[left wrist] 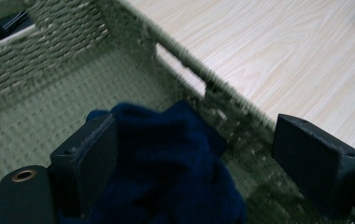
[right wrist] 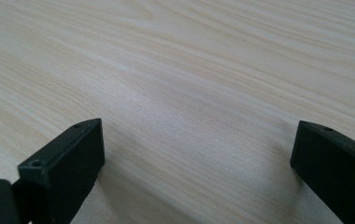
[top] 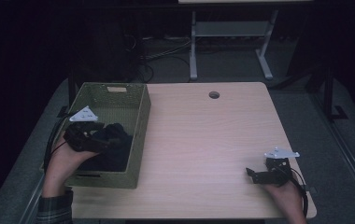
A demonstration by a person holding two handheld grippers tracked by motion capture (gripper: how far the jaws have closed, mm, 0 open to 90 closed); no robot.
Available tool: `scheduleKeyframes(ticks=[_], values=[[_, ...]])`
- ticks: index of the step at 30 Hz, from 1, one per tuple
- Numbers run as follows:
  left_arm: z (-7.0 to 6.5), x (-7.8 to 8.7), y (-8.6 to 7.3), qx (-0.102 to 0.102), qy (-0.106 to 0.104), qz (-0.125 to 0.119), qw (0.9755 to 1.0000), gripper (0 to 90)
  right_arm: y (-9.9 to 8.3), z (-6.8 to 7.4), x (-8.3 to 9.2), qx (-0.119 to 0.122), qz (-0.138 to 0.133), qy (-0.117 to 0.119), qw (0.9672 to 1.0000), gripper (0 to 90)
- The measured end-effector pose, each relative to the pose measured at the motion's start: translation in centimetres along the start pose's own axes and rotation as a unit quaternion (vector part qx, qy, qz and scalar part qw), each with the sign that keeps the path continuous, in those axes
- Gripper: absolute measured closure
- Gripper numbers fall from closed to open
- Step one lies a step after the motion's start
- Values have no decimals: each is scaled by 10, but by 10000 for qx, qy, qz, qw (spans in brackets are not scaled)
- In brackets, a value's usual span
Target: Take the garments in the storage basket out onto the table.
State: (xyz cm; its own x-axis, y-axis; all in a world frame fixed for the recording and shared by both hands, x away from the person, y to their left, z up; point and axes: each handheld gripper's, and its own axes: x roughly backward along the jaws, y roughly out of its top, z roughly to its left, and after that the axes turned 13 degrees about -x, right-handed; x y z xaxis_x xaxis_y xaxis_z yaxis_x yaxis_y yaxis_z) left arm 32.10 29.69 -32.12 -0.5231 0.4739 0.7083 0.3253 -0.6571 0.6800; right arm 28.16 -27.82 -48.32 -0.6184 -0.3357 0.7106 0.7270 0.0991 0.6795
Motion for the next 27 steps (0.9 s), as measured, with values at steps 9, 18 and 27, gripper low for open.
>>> scheduleKeyframes(ticks=[9, 18, 27], values=[[3, 5, -9, 81, -39, 88, 9999, 142, 0, 0, 0, -4, 0, -1, 10000, 27], [2, -3, -13, -31, -170, 400, 9990, 140, 0, 0, 0, -3, -2, 1, 10000, 27], [2, -13, -17, -62, -237, 755, 9968, 139, 0, 0, 0, 1, 0, 1, 10000, 27]])
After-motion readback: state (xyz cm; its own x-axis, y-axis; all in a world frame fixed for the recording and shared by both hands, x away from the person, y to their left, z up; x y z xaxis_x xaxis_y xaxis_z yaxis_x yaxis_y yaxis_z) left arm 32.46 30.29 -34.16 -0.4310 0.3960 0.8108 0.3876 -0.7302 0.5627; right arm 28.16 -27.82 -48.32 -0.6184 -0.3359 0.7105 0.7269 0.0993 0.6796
